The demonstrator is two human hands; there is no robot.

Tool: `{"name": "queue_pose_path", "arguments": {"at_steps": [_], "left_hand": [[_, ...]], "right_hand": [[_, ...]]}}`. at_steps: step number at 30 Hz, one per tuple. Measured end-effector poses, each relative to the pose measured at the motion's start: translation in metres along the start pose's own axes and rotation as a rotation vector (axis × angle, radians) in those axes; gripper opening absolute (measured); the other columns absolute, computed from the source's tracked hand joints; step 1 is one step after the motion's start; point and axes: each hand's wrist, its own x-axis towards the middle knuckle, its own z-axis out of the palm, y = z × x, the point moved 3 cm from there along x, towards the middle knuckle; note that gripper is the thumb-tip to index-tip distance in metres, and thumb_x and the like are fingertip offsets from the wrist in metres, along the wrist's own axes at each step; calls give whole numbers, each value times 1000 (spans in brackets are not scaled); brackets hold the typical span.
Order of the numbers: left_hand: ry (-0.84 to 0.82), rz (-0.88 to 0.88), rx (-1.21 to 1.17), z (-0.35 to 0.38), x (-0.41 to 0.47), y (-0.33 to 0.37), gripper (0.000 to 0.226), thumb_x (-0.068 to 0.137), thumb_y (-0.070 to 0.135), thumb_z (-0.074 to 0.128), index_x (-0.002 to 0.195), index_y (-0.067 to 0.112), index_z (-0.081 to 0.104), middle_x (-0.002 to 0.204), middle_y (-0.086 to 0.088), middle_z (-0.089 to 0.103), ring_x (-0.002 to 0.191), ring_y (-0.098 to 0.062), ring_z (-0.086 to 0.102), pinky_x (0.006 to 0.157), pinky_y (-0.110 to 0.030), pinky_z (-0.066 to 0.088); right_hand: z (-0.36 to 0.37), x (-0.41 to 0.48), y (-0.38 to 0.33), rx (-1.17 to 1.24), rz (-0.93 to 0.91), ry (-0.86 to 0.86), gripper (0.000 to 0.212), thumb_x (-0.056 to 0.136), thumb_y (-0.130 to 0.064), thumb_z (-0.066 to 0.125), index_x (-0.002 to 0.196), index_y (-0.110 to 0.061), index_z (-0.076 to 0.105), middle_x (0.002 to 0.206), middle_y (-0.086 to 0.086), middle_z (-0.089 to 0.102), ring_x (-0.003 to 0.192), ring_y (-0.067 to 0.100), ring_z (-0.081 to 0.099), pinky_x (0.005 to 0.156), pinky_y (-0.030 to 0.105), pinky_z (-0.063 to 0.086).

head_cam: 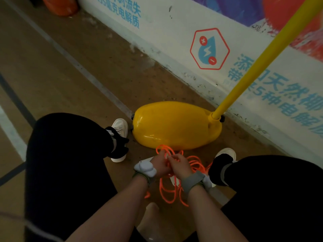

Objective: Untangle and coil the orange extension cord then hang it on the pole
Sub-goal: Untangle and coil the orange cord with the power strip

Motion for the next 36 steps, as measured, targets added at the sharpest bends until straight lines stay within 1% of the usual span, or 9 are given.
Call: {"name": "queue_pose_path", "arguments": {"at_steps": [3,8,12,16,21,26,29,32,36], "left_hand": [[16,-17,183,-2,-2,-3,50,82,27,69,126,14,50,119,-9,63,105,-24,63,81,-28,48],[237,-31,172,-20,4,-6,22,88,32,64,104,16,65,108,-6,68,99,-22,63,74,-25,44],[556,6,24,-42,-1,-3,22,92,27,60,94,6,67,93,-14,69,88,-29,63,65,-26,37],[658,-46,-180,-53,1,-8,26,96,28,53,81,8,60,69,-11,56,65,-24,51,62,-29,32],[298,141,-647,-49,-4,12,26,98,13,48,72,13,53,63,2,43,56,-4,39,55,-21,32],[-148,308,-883,-38,-18,41,23,96,6,40,73,7,43,56,10,56,50,0,49,53,-14,42],[-190,303,-902,-33,-21,41,22,94,13,46,72,8,43,55,9,56,49,-1,49,53,-14,43],[-131,268,-866,-28,-15,36,29,99,5,39,70,8,43,52,11,54,47,1,47,50,-12,40],[-42,244,-1025,-34,-9,29,25,96,11,46,71,11,46,60,1,52,53,-5,48,53,-15,42]], "right_hand": [[-7,-1,7,-50,45,-47,27,94,-31,54,78,-11,61,66,4,54,59,15,49,53,23,35],[-11,17,27,3,149,-14,21,96,-25,47,88,-11,61,92,11,58,83,23,55,78,35,48],[-13,24,39,285,367,66,29,100,-26,39,81,-9,53,81,16,61,40,18,60,36,21,44],[-20,22,49,346,406,133,27,100,-14,38,80,-7,55,70,10,55,33,13,56,34,20,43],[-11,72,109,150,367,245,67,81,-63,44,101,-3,67,96,17,69,92,35,65,88,47,53],[-18,13,56,248,337,314,58,85,-39,61,127,-2,48,127,19,56,116,36,55,99,41,45],[-28,-8,27,-304,209,517,45,83,-38,61,122,-18,49,131,14,47,122,33,44,98,38,35],[-22,-26,-9,-679,-163,597,15,80,-32,62,95,-30,64,110,5,54,105,29,46,85,37,34],[-5,-9,6,-904,-223,274,36,80,-46,43,108,-29,60,107,6,57,105,31,51,89,41,38]]}}
